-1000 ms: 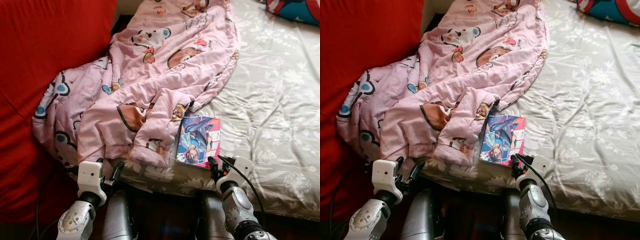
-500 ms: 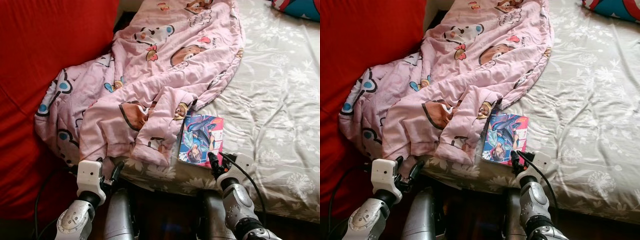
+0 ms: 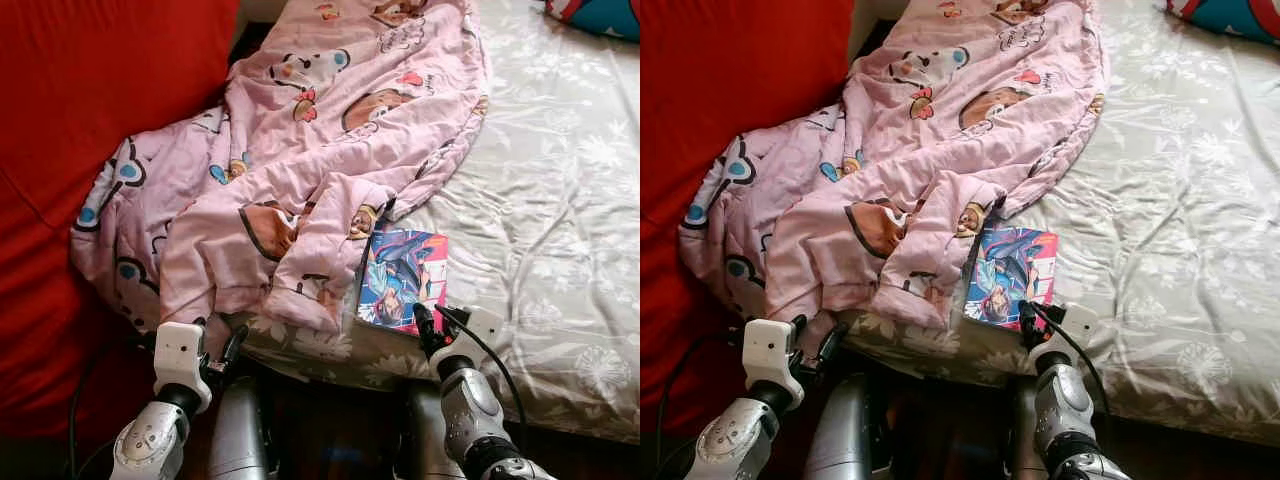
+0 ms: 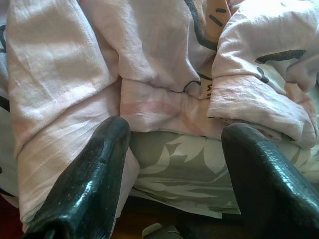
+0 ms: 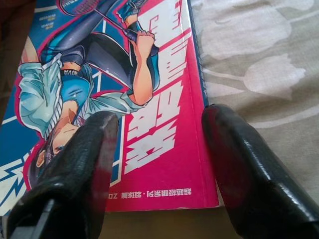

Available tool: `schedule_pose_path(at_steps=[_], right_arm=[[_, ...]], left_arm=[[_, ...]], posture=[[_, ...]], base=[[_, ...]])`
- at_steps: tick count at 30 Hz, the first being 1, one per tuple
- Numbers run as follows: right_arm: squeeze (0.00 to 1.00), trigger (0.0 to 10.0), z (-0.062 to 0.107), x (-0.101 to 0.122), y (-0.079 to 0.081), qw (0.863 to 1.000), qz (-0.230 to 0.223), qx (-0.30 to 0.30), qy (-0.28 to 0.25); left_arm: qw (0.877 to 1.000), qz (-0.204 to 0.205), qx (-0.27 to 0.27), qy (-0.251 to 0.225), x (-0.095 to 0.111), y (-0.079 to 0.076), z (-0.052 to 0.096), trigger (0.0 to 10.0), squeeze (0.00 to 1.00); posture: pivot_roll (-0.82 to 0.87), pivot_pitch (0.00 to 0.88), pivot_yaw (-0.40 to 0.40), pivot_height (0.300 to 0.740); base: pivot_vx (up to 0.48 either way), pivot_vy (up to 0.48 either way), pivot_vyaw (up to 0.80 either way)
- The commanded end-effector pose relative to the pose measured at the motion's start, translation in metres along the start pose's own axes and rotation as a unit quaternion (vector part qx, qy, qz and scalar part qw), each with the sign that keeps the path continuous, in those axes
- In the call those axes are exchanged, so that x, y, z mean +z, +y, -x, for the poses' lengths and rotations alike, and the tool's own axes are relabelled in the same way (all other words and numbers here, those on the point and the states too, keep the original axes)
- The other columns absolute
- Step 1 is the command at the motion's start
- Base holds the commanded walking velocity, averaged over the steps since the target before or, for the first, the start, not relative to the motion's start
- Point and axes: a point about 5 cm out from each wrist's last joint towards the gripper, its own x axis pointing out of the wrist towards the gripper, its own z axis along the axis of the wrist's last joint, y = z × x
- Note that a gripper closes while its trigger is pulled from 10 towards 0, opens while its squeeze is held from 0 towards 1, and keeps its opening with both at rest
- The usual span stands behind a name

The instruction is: Clean up the room

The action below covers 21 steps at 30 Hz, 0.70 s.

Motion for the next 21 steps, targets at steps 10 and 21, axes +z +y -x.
schedule_pose_path(at_steps=[10,21], right_arm=[[0.00,10.0,0.016,-0.030,-0.015,0.995,-0.075,-0.035,0.057],[0.00,10.0,0.024,-0.053,-0.003,0.980,-0.170,0.003,0.106]], left_arm=[[1.000,-0.005,0.006,0.017,-0.005,0.004,0.009,10.0,0.00],[1.000,-0.011,0.005,0.027,-0.008,0.004,0.018,10.0,0.00]], posture=[[0.13,0.277,0.056,0.581],[0.15,0.303,0.058,0.581]], base=[[0.000,0.000,0.00],[0.000,0.000,0.00]])
